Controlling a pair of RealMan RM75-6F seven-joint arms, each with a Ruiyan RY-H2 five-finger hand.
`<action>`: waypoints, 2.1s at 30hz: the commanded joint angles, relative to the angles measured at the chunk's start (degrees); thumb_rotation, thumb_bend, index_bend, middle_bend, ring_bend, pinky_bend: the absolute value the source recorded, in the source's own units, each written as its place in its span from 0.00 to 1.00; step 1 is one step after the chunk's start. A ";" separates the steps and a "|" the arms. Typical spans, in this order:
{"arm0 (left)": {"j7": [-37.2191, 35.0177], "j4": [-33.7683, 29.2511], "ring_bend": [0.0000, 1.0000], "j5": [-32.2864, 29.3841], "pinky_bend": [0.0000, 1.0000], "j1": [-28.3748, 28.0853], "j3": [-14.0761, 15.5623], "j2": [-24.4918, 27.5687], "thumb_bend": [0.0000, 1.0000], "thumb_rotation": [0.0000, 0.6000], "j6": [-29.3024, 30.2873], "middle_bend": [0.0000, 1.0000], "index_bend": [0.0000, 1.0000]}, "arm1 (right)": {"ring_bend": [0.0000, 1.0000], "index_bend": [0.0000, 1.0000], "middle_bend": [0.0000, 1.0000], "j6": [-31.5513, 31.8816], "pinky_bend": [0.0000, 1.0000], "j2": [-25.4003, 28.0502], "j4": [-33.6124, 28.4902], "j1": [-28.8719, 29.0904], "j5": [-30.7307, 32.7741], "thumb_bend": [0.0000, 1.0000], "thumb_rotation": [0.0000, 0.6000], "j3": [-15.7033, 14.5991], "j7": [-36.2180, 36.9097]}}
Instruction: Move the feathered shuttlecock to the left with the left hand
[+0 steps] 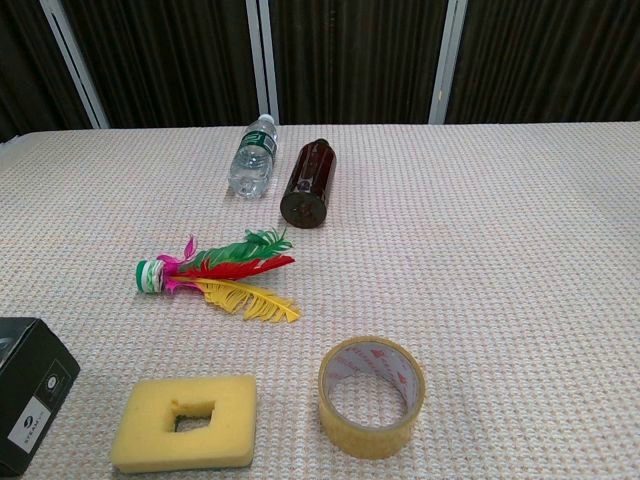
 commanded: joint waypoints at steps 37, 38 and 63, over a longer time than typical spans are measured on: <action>11.55 -1.41 0.00 -16.23 0.00 -23.88 -13.02 -21.05 0.28 1.00 -28.20 0.00 0.44 | 0.00 0.00 0.00 -0.16 0.00 2.60 1.58 0.00 -0.81 0.04 1.00 -0.10 10.78; 11.93 -0.83 0.00 -17.49 0.00 -24.74 -13.46 -21.79 0.28 1.00 -29.38 0.00 0.44 | 0.00 0.00 0.00 -0.12 0.00 2.66 1.65 -0.02 -0.79 0.04 1.00 -0.07 10.92; 17.00 7.36 0.00 -22.75 0.00 -32.89 -11.63 -30.29 0.28 1.00 -34.99 0.00 0.42 | 0.00 0.00 0.00 0.10 0.00 3.21 2.41 -0.19 0.11 0.05 1.00 0.48 13.41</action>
